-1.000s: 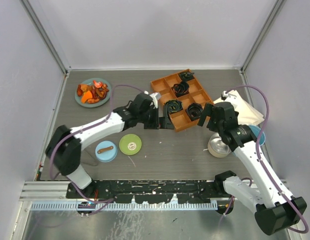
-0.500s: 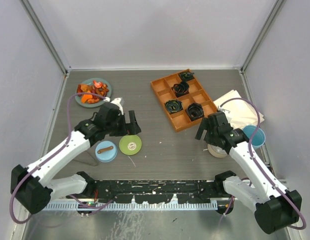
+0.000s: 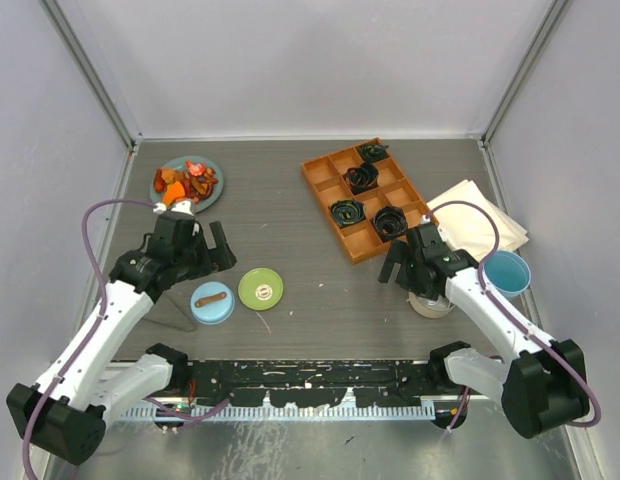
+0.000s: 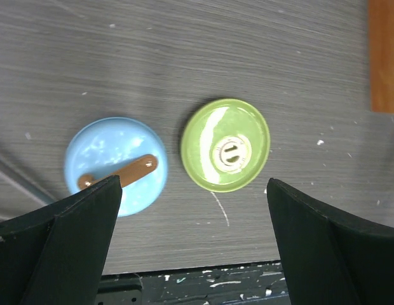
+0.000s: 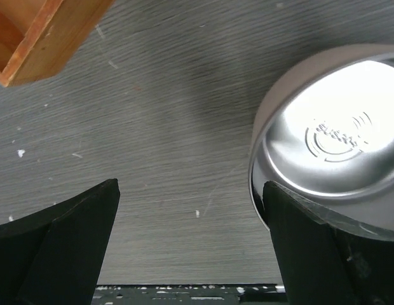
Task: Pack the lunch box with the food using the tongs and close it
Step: Move the packing box to the center of the board.
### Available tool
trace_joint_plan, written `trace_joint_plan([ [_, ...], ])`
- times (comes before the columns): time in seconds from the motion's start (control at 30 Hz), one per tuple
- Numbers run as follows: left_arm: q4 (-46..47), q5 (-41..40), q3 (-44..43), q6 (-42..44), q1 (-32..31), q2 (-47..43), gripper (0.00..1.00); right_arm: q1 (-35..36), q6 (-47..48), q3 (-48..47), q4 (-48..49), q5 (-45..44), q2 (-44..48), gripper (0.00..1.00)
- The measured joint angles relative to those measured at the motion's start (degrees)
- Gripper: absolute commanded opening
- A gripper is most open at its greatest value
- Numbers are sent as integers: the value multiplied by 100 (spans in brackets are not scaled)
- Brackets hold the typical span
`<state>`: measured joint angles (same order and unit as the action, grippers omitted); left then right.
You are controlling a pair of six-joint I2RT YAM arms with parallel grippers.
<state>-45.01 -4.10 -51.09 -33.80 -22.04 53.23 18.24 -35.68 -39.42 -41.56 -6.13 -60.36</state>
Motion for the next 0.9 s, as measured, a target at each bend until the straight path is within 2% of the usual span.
trace_joint_plan([
  [0.2,-330,-39,52,4,584,-76,98,13,-2,87,667,1084,-457,100],
  [0.33,-409,-15,87,0,671,-76,98,247,-48,-11,1036,1580,-656,100],
  [0.7,-483,96,105,-22,680,-79,98,2072,-396,-1464,1788,1746,-2485,100],
  [0.9,-568,138,205,-24,680,-216,98,2546,-321,-2441,1768,1746,-3202,100],
])
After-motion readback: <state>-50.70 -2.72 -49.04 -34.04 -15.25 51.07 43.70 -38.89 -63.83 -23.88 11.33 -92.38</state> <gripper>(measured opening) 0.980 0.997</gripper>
